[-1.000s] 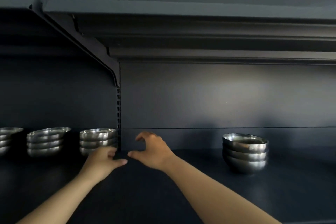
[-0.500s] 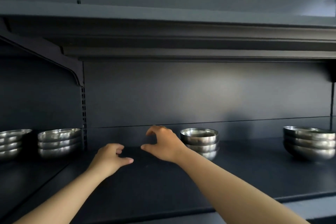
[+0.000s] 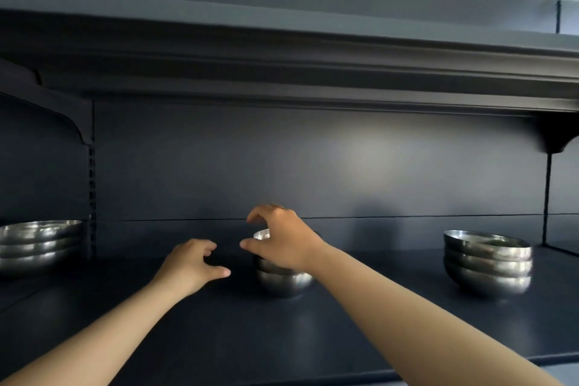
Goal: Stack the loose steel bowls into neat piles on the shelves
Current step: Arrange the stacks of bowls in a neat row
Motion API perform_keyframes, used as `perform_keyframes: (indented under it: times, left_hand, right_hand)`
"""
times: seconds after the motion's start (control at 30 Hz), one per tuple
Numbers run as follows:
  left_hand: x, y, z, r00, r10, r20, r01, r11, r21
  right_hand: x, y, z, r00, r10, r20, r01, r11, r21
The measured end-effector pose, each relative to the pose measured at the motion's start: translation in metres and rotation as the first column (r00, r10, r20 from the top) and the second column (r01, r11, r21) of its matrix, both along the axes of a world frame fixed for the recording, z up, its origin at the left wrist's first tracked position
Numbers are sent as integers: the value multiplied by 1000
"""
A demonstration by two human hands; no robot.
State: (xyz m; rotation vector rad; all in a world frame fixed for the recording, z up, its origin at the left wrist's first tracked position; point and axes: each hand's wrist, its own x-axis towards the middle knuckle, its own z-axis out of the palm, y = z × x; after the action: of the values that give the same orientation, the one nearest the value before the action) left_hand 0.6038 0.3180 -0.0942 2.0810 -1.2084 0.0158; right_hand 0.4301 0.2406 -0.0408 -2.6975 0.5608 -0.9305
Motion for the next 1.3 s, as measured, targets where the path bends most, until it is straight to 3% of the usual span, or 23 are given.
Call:
perform_keyframes:
  times: [0.2, 0.5, 0.63, 0.77, 0.9, 1.13, 1.3]
  left_hand:
    - [-23, -12, -3, 999, 19, 35, -20, 1000, 16]
    - [-33, -24, 2, 997, 5, 82, -12, 997, 82]
    - [-37, -31, -2, 997, -75, 6, 73, 986, 149]
    - [-40, -36, -9, 961, -249, -124, 267, 950, 161]
    - [-44, -39, -16, 887, -359, -290, 393, 917, 68]
    - [-41, -40, -23, 810, -425, -404, 430, 899, -84]
    - [-6, -13, -12, 808, -430, -403, 411, 901, -138]
  right_hand:
    - [-28, -27, 0, 1000, 0, -22, -1, 999, -51]
    - [-56, -58, -10, 998, -56, -5, 56, 996, 63]
    - [-56, -67, -13, 998, -62, -34, 65, 992, 112]
    - [-55, -74, -19, 999, -30, -40, 36, 985, 172]
    - [-55, -77, -25, 998, 27, -63, -14, 981, 195]
    - [-47, -79, -36, 1000, 16, -5, -14, 980, 200]
    - [-9, -56, -26, 999, 26, 41, -35, 967, 252]
